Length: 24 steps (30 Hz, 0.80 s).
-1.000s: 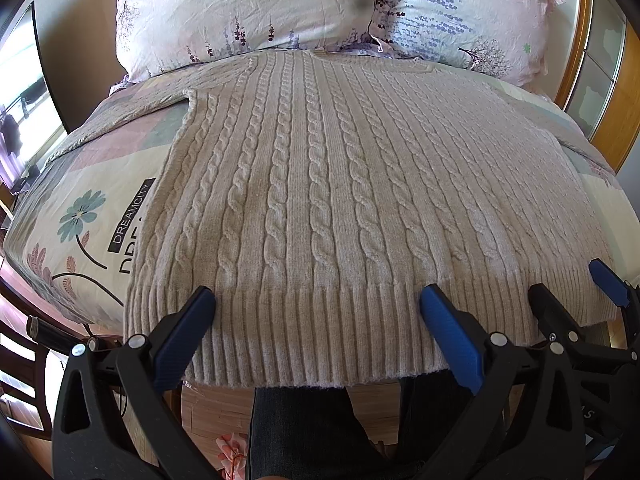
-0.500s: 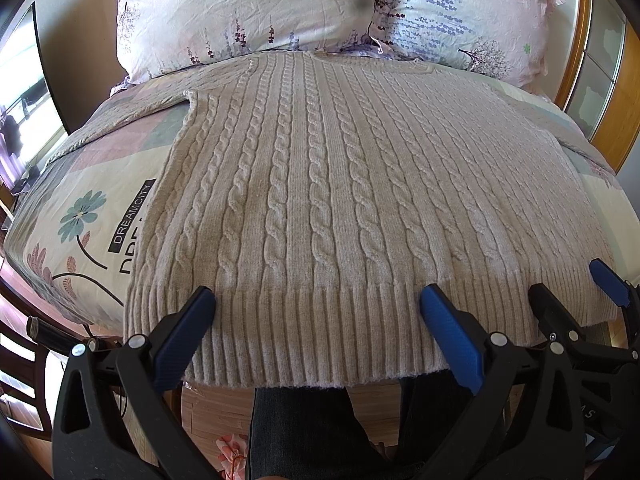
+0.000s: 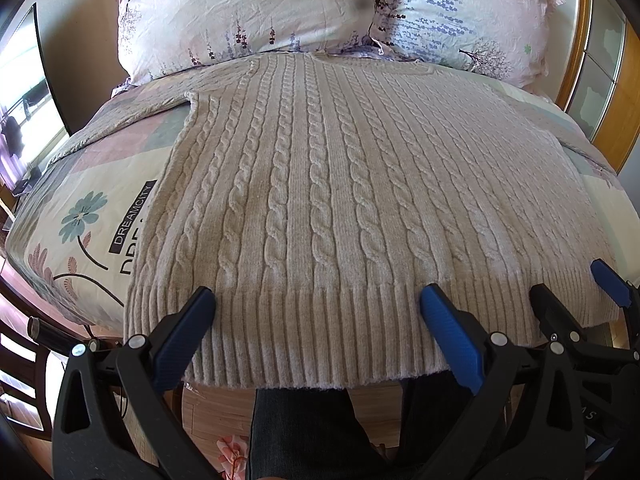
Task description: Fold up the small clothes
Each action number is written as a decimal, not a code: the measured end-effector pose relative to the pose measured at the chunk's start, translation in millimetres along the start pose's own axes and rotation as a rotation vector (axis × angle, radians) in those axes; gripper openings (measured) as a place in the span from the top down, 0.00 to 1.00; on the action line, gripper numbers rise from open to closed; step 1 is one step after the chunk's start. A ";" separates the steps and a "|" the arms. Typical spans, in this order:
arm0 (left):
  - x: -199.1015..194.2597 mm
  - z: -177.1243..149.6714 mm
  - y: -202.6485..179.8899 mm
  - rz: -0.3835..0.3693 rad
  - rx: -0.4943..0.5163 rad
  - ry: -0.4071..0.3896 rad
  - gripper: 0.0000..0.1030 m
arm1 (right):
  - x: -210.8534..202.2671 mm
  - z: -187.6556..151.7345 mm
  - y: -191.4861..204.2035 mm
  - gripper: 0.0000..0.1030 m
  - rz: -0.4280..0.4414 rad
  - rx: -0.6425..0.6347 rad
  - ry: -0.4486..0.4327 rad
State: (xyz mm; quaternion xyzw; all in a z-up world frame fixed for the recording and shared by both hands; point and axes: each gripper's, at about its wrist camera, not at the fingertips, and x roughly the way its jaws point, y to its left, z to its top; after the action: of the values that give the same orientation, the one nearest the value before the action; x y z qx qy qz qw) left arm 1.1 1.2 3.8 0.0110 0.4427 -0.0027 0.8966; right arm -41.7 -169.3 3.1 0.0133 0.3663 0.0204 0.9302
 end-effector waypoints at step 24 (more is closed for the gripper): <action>2.5 5.5 -2.1 -0.001 0.005 0.009 0.02 | -0.7 -0.5 1.7 0.01 -0.001 -0.001 -0.005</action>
State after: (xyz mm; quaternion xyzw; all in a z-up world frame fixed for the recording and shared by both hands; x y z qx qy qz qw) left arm 6.9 -0.9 5.1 0.0128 0.4469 -0.0042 0.8945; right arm -42.6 -167.6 3.4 0.0127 0.3639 0.0203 0.9311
